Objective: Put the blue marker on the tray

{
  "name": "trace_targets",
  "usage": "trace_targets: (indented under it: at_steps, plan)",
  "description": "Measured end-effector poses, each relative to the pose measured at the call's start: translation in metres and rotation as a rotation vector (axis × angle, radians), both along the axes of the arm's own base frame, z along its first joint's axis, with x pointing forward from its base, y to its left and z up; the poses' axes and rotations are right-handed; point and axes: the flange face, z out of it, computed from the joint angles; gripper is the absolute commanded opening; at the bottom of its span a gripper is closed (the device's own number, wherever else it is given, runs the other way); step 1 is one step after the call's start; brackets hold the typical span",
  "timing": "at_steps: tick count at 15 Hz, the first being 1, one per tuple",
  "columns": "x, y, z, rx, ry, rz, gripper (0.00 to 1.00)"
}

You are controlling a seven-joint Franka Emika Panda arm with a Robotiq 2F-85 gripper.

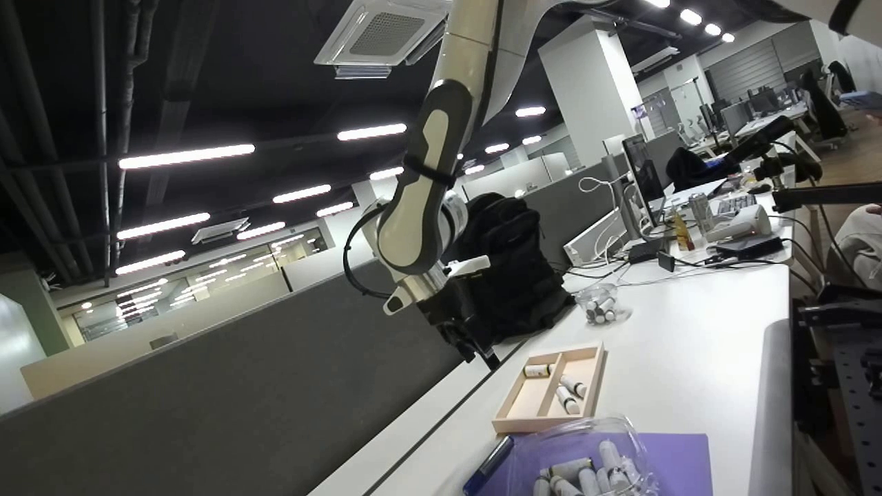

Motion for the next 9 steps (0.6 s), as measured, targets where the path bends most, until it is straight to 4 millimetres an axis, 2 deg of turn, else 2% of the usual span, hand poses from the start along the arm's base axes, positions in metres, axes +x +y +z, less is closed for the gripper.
trace_targets:
  at_steps: [3,6,9]
  plan:
    - [0.006,0.011,-0.026,-0.053,0.03,0.076,1.0]
    - [0.003,0.022,-0.048,-0.086,0.057,0.127,1.0]
    - [0.003,0.025,-0.051,-0.091,0.058,0.136,1.0]
